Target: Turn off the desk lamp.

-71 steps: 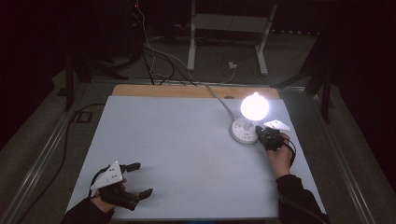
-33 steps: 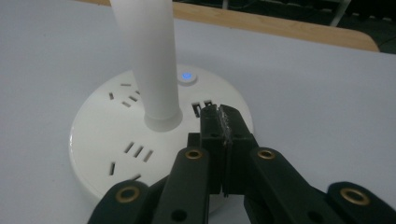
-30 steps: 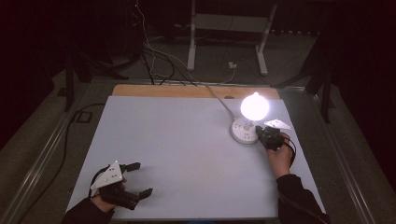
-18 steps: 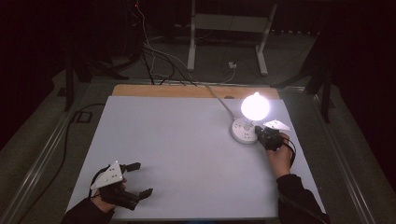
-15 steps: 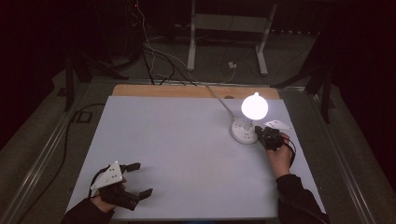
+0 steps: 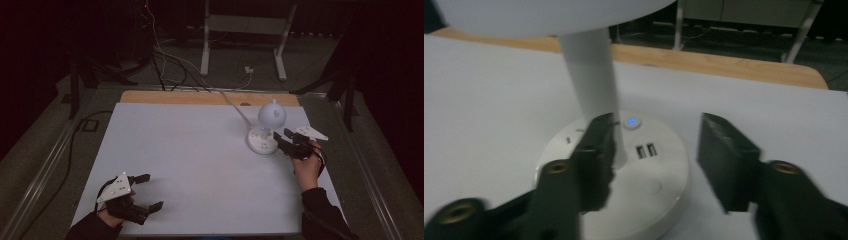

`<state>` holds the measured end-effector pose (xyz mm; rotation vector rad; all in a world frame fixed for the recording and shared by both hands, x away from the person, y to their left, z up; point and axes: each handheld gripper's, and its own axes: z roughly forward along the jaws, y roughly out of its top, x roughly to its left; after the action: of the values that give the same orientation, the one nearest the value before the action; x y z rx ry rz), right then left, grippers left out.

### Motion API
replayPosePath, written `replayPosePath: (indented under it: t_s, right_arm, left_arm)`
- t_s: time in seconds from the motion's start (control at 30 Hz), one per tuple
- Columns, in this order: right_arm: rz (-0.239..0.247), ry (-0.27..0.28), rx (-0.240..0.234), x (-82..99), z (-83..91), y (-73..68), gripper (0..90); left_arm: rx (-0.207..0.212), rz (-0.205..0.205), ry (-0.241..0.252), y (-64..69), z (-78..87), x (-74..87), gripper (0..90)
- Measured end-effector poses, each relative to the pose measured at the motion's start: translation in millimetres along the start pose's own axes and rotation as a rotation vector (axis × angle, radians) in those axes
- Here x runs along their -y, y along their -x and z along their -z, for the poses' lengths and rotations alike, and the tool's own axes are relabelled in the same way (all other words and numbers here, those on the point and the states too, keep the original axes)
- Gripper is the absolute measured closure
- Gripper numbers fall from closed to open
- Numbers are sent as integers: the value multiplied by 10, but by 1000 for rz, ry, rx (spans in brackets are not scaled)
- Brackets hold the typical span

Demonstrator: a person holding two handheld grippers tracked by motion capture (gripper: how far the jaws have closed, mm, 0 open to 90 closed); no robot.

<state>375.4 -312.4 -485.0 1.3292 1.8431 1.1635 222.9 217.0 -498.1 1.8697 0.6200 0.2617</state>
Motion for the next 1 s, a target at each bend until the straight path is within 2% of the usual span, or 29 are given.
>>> replayPosePath:
  t_s: [0.07,0.17,0.23,0.37,0.53,0.6,0.83,1.0]
  right_arm:
    - [-16,-24,-6,-5,17,-9,370]
    - [-51,-34,-24,-5,54,-17,259]
    - [-61,-36,-50,-3,75,-33,153]
    - [-69,-41,-134,1,144,-76,22]
    - [-67,-83,-235,30,256,-170,1]
    - [-66,-87,-257,51,305,-209,0]
    - [-17,-103,-281,196,422,-339,1]
    - [-13,-88,-325,271,534,-405,1]
  left_arm:
    - [1,2,5,2,4,-3,4]
    - [-2,2,7,-1,11,-2,4]
    - [0,1,6,3,9,-2,4]
    - [-1,2,7,1,13,-2,4]
    - [2,0,9,5,18,-5,4]
    - [4,-1,9,5,17,-5,4]
    - [4,1,13,4,19,-7,4]
    - [3,-1,10,6,22,-4,4]
